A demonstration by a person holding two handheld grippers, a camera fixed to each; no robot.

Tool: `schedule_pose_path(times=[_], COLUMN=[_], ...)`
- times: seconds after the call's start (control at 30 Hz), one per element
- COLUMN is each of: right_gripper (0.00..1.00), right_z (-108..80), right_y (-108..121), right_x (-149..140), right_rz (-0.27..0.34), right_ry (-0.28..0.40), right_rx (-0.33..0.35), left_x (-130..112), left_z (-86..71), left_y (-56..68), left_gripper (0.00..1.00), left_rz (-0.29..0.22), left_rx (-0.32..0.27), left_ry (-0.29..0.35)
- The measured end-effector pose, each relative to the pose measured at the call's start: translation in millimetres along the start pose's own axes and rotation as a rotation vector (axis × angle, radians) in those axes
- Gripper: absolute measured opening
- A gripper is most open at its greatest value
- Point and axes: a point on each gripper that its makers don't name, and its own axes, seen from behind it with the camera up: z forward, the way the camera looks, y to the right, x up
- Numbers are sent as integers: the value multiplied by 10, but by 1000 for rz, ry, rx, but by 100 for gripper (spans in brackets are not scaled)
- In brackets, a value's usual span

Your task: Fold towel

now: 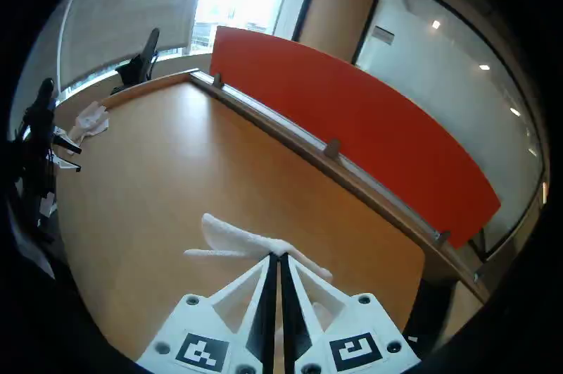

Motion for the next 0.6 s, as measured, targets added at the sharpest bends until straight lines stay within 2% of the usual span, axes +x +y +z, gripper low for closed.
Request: schedule_pose_path(times=[0.27, 0.6], right_gripper=[5, 5], right_z=[-49, -105], right_y=[394, 833], right_x=[-143, -170], right_rz=[8, 14], right_ry=[-27, -40], right_rx=[-45, -96], left_x=[-4, 27], left_z=[9, 30], left_y=[34, 98], left_gripper=[99, 98], left_rz=[3, 9], left_rx=[7, 11], left_ry=[-9, -13])
